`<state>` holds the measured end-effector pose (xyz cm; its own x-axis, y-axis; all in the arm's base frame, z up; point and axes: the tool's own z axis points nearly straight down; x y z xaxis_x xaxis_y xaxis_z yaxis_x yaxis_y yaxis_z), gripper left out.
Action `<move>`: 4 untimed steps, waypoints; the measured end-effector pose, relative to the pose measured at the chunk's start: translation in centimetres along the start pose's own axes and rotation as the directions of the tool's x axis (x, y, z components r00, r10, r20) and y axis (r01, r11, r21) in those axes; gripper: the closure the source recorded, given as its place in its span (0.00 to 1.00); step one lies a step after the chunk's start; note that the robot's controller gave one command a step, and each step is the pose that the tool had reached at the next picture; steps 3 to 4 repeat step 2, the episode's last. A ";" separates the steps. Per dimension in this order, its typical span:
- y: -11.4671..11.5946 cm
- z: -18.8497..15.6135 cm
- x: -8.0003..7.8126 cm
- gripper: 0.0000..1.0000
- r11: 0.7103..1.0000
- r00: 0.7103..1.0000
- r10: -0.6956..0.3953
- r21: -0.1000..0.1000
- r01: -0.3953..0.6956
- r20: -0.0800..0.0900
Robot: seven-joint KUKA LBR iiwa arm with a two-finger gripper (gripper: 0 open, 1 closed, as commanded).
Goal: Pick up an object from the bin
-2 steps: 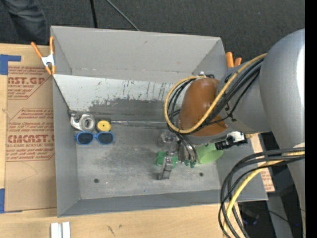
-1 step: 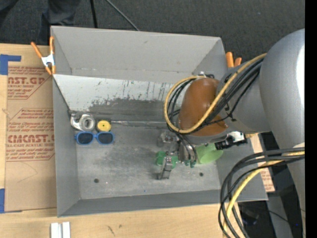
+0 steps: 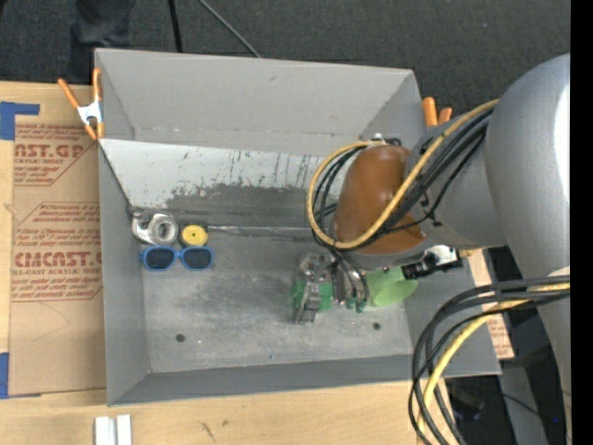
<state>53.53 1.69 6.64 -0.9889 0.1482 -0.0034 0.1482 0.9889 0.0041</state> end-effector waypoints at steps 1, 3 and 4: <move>0.1 -2.3 -0.1 1.00 1.000 1.000 -0.001 0.002 0.001 -0.001; 0.3 -9.1 -0.3 1.00 1.000 1.000 -0.002 0.002 0.002 0.004; 0.3 -9.1 -0.3 1.00 1.000 1.000 -0.002 0.002 0.002 0.004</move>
Offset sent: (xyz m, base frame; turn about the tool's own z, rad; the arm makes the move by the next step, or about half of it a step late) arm 0.0001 0.0001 0.0225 0.0000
